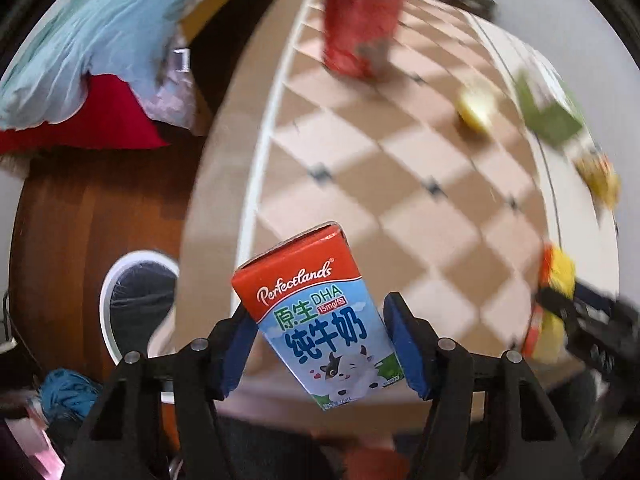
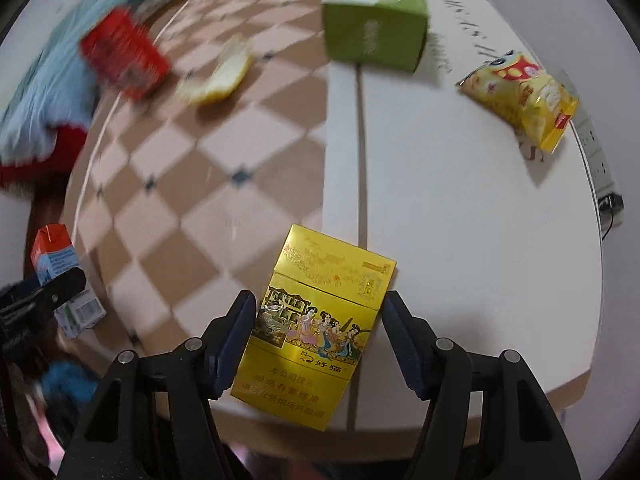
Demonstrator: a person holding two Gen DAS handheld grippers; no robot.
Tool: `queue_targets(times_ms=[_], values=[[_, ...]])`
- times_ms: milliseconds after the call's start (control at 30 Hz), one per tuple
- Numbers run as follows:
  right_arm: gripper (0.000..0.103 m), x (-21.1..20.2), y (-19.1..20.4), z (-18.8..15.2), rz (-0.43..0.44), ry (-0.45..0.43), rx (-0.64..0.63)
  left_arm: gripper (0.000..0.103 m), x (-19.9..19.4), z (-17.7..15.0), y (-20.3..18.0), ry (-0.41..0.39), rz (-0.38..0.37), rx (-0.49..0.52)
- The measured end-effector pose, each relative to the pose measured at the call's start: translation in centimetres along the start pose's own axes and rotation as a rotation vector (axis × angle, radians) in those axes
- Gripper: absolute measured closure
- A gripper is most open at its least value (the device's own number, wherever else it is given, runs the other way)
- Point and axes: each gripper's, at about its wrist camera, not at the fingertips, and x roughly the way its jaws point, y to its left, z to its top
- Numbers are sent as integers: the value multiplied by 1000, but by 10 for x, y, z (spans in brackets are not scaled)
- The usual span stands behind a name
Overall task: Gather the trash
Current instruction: 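Grasp the milk carton with the left tool while the right tool grasps the yellow cigarette pack, then carry the carton and pack over the trash bin and open both tools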
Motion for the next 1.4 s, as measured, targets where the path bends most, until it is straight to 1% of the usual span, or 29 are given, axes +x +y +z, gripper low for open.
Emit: queue_targets(times_ms=[33, 67, 133, 233, 300, 433, 533, 567, 600, 667, 700, 800, 900, 967, 1033, 1200, 1300, 1400], values=[[36, -1, 2, -3, -13, 2, -19, 43, 1, -2, -3, 3, -4, 8], [35, -1, 2, -5, -20, -4, -12, 43, 3, -4, -5, 5, -4, 9], [18, -2, -2, -7, -2, -15, 31, 42, 10, 0, -4, 23, -18, -13], [17, -9, -9, -15, 32, -54, 123, 42, 22, 9, 6, 43, -34, -78], [17, -11, -10, -20, 49, -72, 162, 42, 25, 11, 10, 27, -33, -107], [17, -8, -9, -33, -7, -83, 187, 42, 28, 12, 7, 19, -1, -123], [19, -13, -3, -45, -57, -118, 193, 43, 29, 10, 6, 5, 15, -127], [22, -11, -1, -43, -74, -123, 190, 43, 28, 9, 5, 0, 19, -126], [23, -10, 1, -43, -99, -132, 184, 46, 28, 9, 3, -7, 31, -125], [30, -9, 3, -44, -136, -148, 172, 49, 24, 4, -2, -17, 43, -123], [32, -9, 1, -44, -143, -157, 169, 51, 23, 4, -1, -24, 47, -125], [44, -12, -2, -51, -152, -180, 165, 52, 21, 2, -1, -31, 41, -122], [45, -13, -2, -55, -148, -182, 145, 52, 19, 0, 1, -33, 37, -124], [45, -14, -1, -53, -135, -176, 142, 52, 13, -2, -1, -48, 39, -115], [45, -19, 0, -53, -101, -180, 145, 52, 1, -3, -2, -78, 44, -99], [45, -50, 27, -48, -47, -250, 92, 53, -46, -2, 7, -188, 56, -75], [45, -76, 50, -40, 11, -300, 48, 53, -84, -3, 28, -269, 57, -84], [45, -97, 84, -26, 85, -339, -3, 53, -113, -4, 55, -326, 65, -101]])
